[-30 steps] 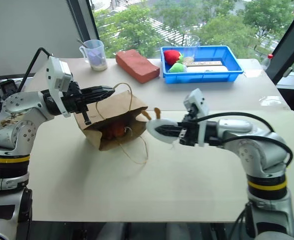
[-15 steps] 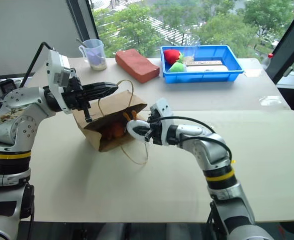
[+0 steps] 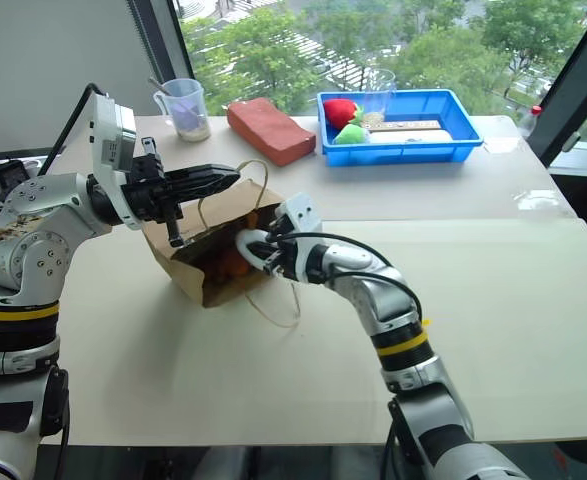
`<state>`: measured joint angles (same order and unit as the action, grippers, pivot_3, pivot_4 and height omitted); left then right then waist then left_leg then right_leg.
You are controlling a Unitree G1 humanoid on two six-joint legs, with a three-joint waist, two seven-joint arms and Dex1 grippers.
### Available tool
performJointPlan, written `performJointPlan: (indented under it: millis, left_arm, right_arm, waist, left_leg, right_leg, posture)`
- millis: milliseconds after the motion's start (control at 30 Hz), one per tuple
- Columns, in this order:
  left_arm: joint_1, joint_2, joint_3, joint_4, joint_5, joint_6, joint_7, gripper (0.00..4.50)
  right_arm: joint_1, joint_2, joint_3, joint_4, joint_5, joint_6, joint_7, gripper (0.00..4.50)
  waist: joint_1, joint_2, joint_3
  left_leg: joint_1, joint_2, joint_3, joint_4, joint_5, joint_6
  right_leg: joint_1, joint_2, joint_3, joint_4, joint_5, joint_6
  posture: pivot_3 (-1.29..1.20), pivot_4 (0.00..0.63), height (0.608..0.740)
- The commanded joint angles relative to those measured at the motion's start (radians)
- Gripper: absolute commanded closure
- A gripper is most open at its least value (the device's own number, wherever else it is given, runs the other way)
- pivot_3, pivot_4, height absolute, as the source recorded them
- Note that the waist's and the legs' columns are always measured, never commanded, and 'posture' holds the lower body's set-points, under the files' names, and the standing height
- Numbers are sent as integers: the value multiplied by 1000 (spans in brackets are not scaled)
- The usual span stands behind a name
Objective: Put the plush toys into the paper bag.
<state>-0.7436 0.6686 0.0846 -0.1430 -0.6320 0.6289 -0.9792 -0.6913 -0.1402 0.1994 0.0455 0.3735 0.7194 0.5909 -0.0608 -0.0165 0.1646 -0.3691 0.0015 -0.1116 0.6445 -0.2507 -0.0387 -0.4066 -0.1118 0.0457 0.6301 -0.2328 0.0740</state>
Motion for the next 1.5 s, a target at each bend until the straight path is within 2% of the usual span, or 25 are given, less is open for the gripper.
performJointPlan:
  millis: [33,267,567,800,867,1100,1200,1233,1500]
  left_arm:
    - [-5,6,24,-38,-26,9,5,4500]
    - [-15,-1,26,-53,-58,45,16,4500]
    - [-26,-18,38,-63,-93,73,50,4500]
    - [-13,-11,36,-56,-80,57,55,4500]
    - [-10,-10,33,-54,-72,51,55,4500]
    - [-7,-12,29,-46,-56,38,57,4500]
    - [-7,-10,28,-42,-44,33,58,4500]
    - [-7,-8,26,-38,-34,27,59,4500]
    - [-18,-9,16,-10,0,5,55,4500]
  right_arm:
    - [-25,44,-18,5,9,-35,-7,4478]
    - [-72,150,-35,163,-28,-117,-56,4478]
    - [-126,174,-21,416,-161,-270,-105,4478]
    - [-133,166,-23,429,-176,-300,-66,4478]
    - [-131,162,-23,404,-166,-284,-40,3523]
    - [-126,143,-33,327,-155,-242,-7,1148]
    - [-116,118,-42,233,-131,-190,7,141]
    - [-112,106,-46,196,-119,-167,12,29]
    - [-68,-31,-87,-139,4,72,64,29]
  waist:
    - [-3,0,0]
    - [-10,0,0]
    - [-12,0,0]
    - [-13,0,0]
    - [-13,0,0]
    - [-12,0,0]
    - [-11,0,0]
    - [-10,0,0]
    - [-8,0,0]
  left_leg:
    - [0,0,0,0,0,0]
    - [0,0,0,-1,0,0]
    - [0,0,0,-1,0,0]
    - [0,0,0,-1,0,0]
    - [0,0,0,-1,0,0]
    - [0,0,0,-1,0,0]
    - [0,0,0,-1,0,0]
    - [0,0,0,-1,0,0]
    - [0,0,-1,-1,0,0]
  right_leg:
    - [0,0,0,0,0,0]
    - [-1,0,0,1,0,0]
    - [-1,0,0,1,0,0]
    - [-1,0,0,1,0,0]
    - [-1,0,0,1,0,0]
    - [-1,0,0,1,0,0]
    - [-1,0,0,1,0,0]
    - [-1,0,0,1,0,0]
    - [-1,0,0,1,0,0]
  posture:
    - [0,150,740]
    - [0,150,740]
    - [0,150,740]
    - [0,150,740]
    - [0,150,740]
    - [0,150,740]
    - [0,150,740]
    - [0,150,740]
    - [0,150,740]
